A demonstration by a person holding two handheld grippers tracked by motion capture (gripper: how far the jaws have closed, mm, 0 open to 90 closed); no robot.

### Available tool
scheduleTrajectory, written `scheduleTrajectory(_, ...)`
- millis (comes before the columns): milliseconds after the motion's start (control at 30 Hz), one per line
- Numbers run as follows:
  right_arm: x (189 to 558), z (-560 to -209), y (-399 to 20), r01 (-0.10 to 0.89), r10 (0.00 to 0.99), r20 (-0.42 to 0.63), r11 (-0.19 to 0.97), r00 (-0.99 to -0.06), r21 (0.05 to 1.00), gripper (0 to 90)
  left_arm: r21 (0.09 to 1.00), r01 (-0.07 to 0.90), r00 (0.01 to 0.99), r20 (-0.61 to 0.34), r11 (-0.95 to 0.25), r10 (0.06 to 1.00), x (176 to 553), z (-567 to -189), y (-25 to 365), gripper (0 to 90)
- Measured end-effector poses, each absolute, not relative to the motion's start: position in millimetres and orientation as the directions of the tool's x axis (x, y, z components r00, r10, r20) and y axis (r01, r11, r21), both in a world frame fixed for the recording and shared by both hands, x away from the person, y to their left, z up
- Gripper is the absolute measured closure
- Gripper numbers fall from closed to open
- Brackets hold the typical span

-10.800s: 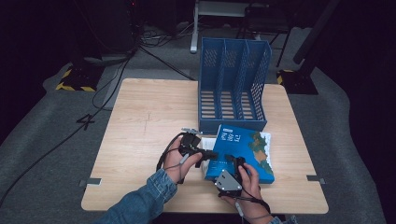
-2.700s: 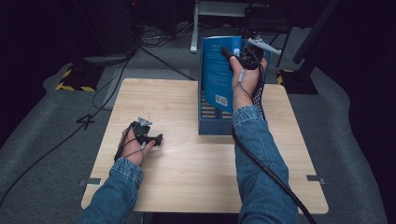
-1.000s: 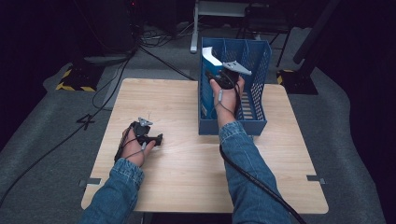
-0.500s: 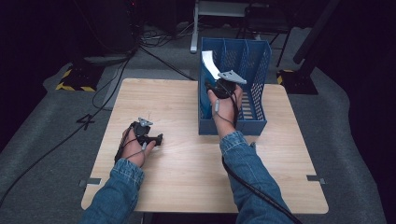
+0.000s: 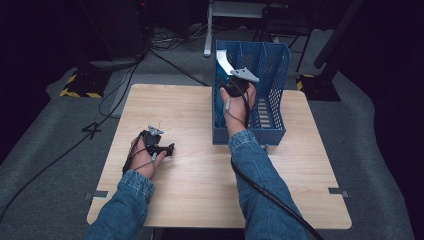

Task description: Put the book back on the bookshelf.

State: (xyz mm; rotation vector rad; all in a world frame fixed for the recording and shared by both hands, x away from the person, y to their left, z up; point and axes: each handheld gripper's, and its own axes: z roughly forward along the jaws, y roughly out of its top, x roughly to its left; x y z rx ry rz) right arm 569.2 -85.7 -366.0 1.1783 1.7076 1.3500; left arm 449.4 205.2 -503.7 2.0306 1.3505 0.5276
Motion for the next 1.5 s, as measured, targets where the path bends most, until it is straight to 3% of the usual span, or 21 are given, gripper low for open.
scheduleTrajectory(300,561.6,-362.7,-89.2,0.258,0.9,0.015,0.109,-0.435,0.96,49.2,0.698,0.664,0.393,-0.023,-0.266,0.919,447.6,-504.0,205.4,19.3)
scheduleTrajectory(667,536.2,-340.5,-101.4,0.262,0.863,0.028,0.122,-0.505,0.957,43.8,0.696,0.662,0.408,-0.024,-0.278,0.913,442.3,-503.8,210.7,19.2)
scheduleTrajectory(967,501.4,-316.0,-134.3,0.26,0.83,0.037,0.131,-0.556,0.957,41.2,0.698,0.667,0.389,-0.027,-0.262,0.921,424.1,-504.1,227.0,19.3)
scheduleTrajectory(1133,483.7,-313.4,-159.0,0.299,0.8,0.074,0.135,-0.595,0.944,40.5,0.697,0.665,0.4,-0.028,-0.269,0.916,414.2,-504.2,235.6,19.2)
scheduleTrajectory(1500,444.0,-308.9,-204.7,0.314,0.752,0.047,0.216,-0.657,0.925,39.3,0.698,0.668,0.382,-0.026,-0.257,0.924,385.3,-504.6,250.1,19.2)
